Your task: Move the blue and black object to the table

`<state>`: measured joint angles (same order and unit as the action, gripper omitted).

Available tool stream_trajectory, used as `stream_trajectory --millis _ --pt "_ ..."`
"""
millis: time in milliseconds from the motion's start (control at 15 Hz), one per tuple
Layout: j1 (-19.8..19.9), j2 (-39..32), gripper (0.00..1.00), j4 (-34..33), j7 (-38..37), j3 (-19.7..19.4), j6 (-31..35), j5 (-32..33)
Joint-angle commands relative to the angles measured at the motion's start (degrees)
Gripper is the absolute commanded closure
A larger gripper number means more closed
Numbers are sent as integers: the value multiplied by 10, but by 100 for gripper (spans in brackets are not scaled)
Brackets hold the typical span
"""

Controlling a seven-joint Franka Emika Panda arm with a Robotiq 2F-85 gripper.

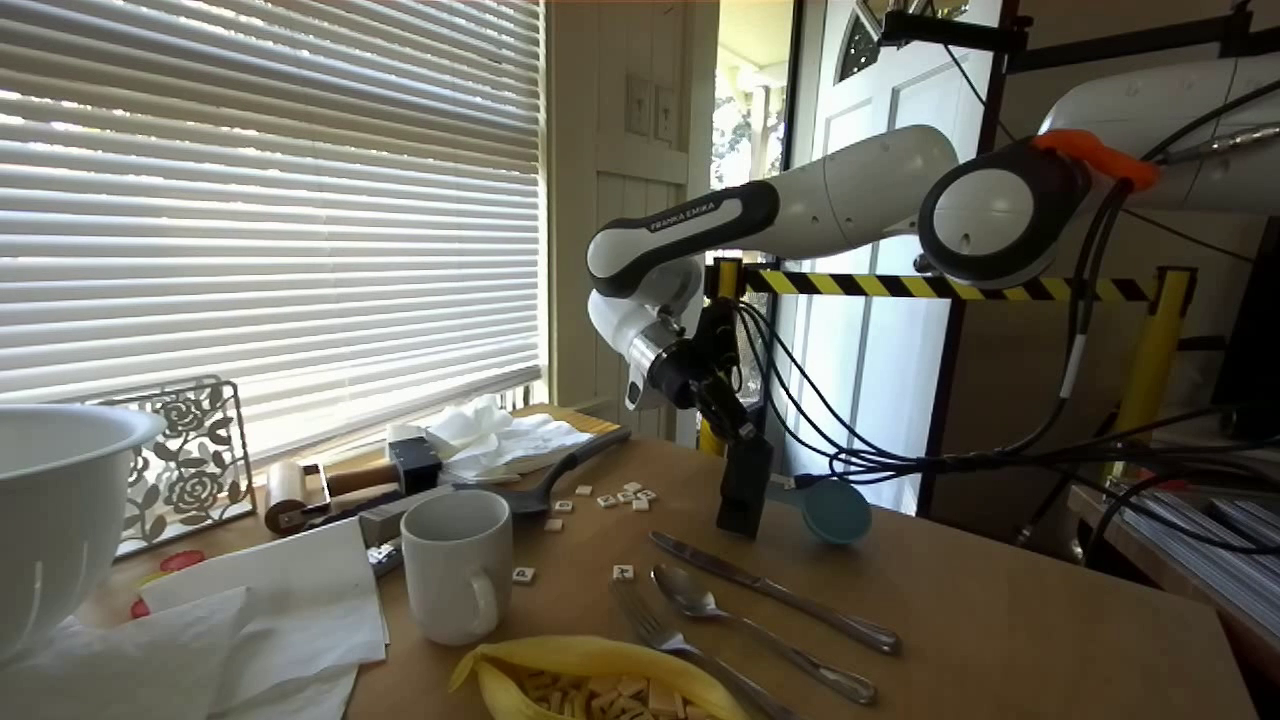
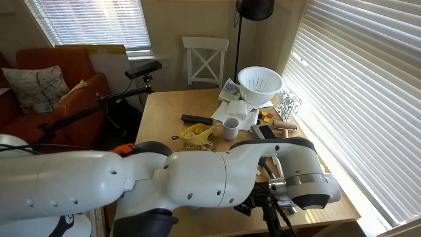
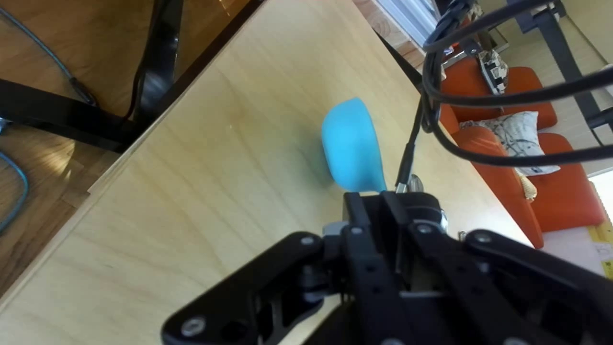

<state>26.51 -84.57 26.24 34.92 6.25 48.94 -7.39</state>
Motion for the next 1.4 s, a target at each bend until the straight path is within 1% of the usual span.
stream_trajectory --millis 0,67,133,200,333,467,533,600,733,800,1000,1333 --pt "-3 -21 97 -30 -41 -4 21 -14" --pt "-5 -20 94 -29 -46 -5 23 -12" --pt "-6 -17 62 -25 -49 -5 24 -11" --pt "-7 -17 61 -24 -55 -6 27 -11" --pt "-9 -19 49 -23 -69 -7 46 -9" --pt "-10 -5 34 3 -78 -10 71 -9" --pt "-11 -5 27 2 -85 -11 78 -10" --pt "-11 -5 20 -3 -100 -12 84 -13" --pt "-8 -5 6 -26 -157 -10 90 -25" --pt "-5 17 1 -9 -189 -8 106 -30" --pt "-17 43 0 -13 -266 -16 134 -30" --pt "-51 86 0 -16 -410 -35 165 -22"
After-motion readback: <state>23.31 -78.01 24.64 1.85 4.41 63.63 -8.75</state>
